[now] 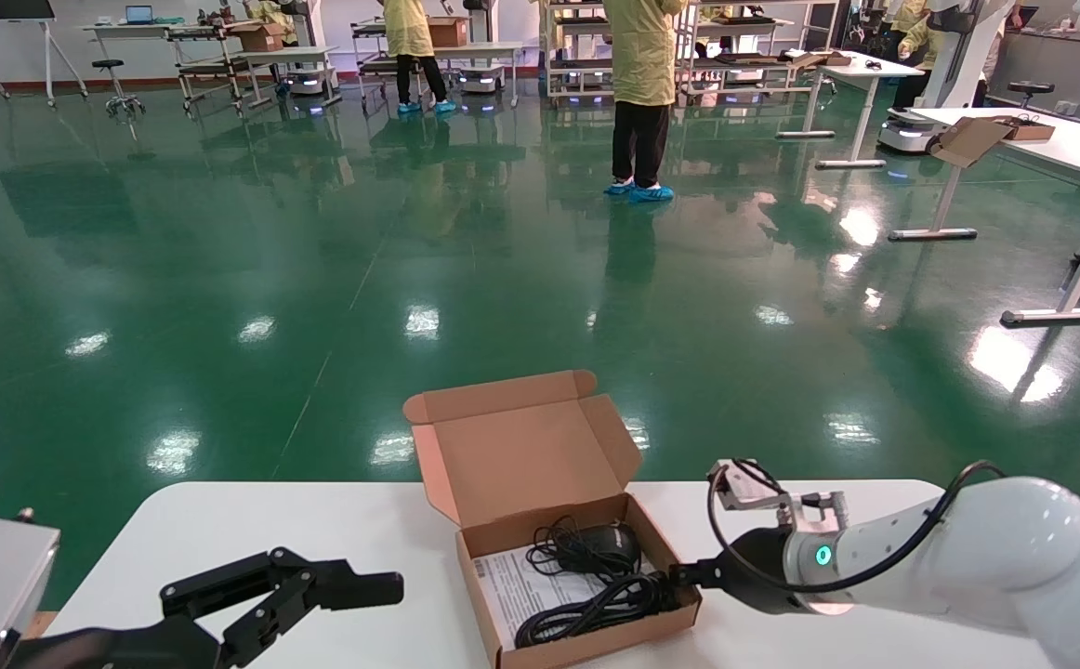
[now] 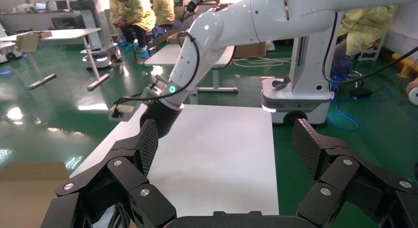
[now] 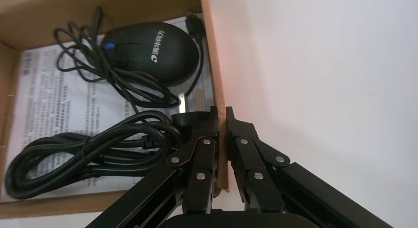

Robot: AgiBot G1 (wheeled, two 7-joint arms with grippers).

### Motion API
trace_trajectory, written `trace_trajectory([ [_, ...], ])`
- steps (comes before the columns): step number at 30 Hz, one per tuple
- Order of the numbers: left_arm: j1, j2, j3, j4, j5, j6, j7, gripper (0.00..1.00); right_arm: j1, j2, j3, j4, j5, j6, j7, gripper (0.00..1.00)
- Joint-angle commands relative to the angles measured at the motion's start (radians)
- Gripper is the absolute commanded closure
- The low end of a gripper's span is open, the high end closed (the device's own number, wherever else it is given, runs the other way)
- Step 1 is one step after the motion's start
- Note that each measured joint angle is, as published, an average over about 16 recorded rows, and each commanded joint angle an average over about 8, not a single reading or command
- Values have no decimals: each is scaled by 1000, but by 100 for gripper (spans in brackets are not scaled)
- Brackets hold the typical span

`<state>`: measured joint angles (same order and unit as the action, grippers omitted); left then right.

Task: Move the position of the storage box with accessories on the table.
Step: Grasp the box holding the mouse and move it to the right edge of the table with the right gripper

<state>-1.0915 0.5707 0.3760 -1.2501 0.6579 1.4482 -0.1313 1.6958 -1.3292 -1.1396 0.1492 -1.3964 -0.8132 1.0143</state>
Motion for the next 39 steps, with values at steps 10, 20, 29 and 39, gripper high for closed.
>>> trace_trajectory([
  [10, 0, 0, 0, 0, 0, 0, 0, 0, 96, 34, 16, -34, 26, -128, -62, 100],
  [20, 0, 0, 0, 0, 0, 0, 0, 0, 196, 88, 57, -67, 83, -214, -102, 100],
  [29, 0, 0, 0, 0, 0, 0, 0, 0, 258, 153, 63, -107, 89, -229, -144, 100],
  [39, 0, 0, 0, 0, 0, 0, 0, 0, 287, 248, 58, -146, 80, -221, -181, 100],
])
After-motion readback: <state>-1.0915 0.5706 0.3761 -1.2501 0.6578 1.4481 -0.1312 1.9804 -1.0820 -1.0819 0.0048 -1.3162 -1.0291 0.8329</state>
